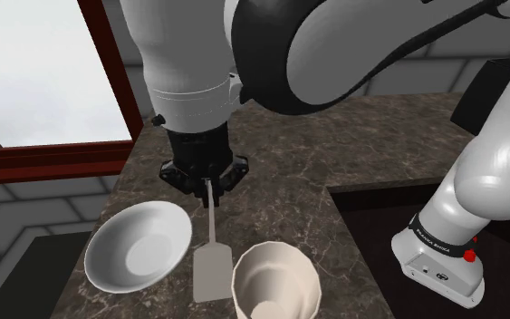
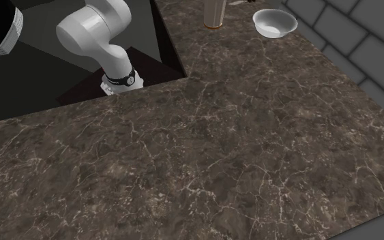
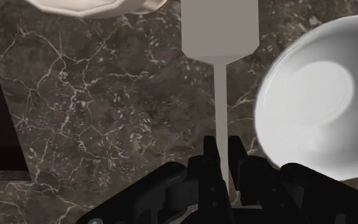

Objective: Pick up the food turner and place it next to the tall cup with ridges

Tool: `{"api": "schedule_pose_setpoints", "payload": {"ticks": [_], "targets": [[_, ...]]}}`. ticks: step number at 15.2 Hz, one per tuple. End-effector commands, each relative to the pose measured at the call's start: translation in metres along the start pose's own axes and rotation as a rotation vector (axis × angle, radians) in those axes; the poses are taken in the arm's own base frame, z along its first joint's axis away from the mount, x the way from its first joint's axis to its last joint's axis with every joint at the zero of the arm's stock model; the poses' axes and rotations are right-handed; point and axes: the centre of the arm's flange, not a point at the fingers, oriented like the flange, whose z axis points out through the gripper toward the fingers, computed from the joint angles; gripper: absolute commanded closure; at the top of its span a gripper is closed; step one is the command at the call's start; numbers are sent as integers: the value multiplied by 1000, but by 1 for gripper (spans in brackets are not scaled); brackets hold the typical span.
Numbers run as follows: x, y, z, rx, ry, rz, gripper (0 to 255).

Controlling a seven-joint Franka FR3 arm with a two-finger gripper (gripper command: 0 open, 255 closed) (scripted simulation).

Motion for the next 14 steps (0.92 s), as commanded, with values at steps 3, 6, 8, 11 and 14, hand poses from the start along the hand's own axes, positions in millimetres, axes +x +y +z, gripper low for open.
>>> {"api": "schedule_pose_setpoints", "payload": {"ticks": [3, 6, 8, 11, 14], "targets": [[-2, 0, 22, 0, 0, 0, 255], [-3, 0, 38, 0, 0, 0, 255], [-4, 0, 48, 0, 0, 0, 255], [-5, 0, 64, 0, 0, 0, 255], [-6, 0, 80, 0, 0, 0, 255]]}}
